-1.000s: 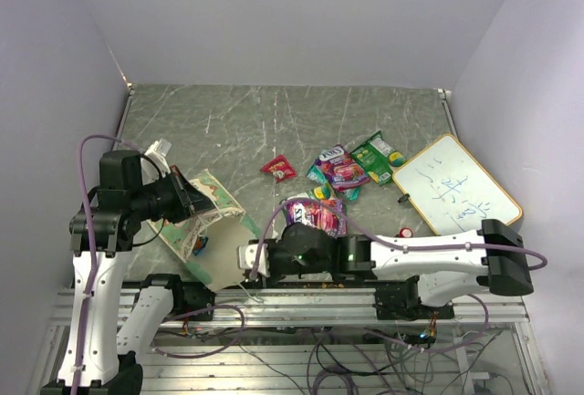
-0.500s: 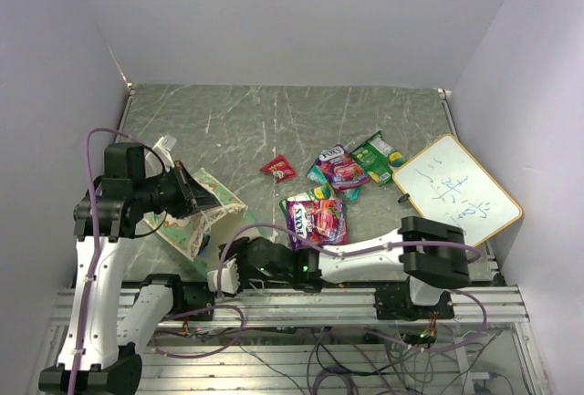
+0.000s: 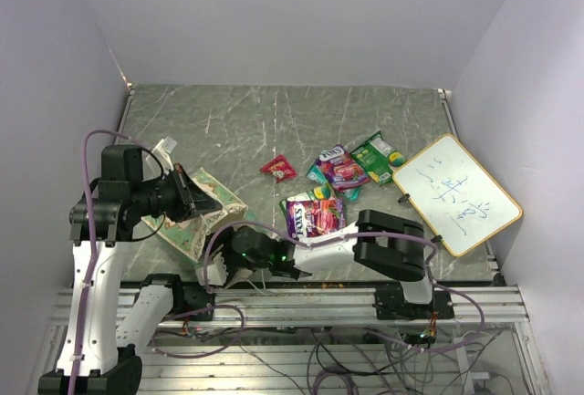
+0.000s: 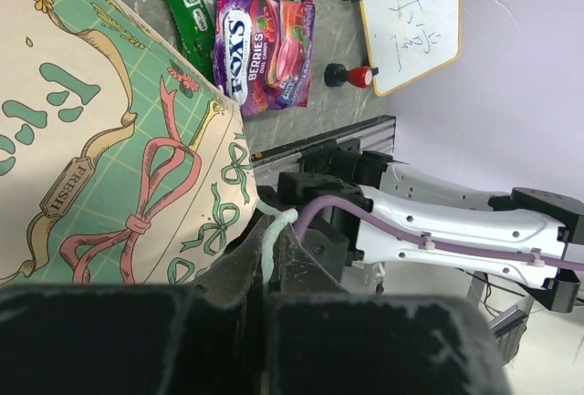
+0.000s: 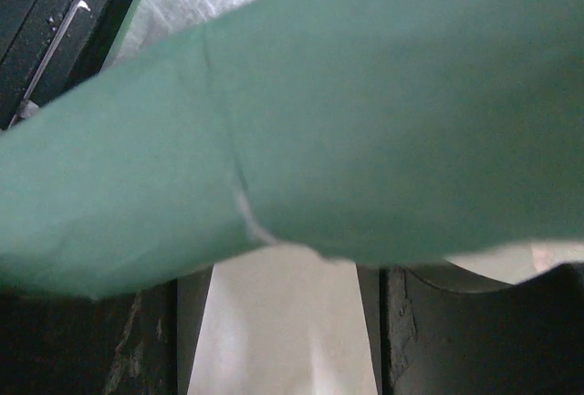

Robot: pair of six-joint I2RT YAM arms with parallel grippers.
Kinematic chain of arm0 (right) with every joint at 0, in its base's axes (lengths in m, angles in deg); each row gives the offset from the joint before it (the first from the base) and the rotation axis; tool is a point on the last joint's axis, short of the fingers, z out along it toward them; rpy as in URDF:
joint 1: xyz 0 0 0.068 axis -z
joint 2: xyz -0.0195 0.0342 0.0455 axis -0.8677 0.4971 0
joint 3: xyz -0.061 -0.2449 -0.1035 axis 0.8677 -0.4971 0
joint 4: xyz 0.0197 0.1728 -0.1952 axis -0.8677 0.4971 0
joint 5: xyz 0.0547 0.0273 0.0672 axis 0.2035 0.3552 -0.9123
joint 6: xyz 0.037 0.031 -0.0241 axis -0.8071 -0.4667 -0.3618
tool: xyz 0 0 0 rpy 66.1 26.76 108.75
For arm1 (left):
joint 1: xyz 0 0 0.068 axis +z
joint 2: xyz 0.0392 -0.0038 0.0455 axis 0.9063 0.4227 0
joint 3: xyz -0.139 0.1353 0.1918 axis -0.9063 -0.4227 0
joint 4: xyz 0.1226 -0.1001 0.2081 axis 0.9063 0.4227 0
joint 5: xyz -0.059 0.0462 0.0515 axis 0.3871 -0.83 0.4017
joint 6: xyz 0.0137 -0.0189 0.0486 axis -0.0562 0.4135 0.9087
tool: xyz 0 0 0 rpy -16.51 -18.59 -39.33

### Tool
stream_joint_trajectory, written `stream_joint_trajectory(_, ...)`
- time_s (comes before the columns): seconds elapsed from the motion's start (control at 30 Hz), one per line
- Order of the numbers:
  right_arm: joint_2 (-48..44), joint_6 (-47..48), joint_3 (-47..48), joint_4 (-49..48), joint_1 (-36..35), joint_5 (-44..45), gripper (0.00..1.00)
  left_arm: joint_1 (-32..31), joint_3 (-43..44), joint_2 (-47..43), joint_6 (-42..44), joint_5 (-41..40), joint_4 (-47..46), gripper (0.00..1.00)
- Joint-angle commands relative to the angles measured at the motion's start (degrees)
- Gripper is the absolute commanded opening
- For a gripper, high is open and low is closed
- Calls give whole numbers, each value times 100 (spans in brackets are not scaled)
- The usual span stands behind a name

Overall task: Take the snacks out of the paper bag
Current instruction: Take out the snack from the paper bag.

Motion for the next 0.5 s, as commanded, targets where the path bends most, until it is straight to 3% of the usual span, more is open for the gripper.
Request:
stream_joint_trajectory(0.0, 317, 193, 338, -486, 67, -490, 61, -15, 75, -31, 54, 272, 138, 7)
stream_joint_trajectory(0.23, 1090, 206, 816, -722, 85, -536, 59, -12, 102, 50, 164, 409, 213, 7)
stream_joint_trajectory(0.47, 1425, 15, 1286, -552, 194, -673, 49, -14, 292, 235, 272, 514, 300, 7)
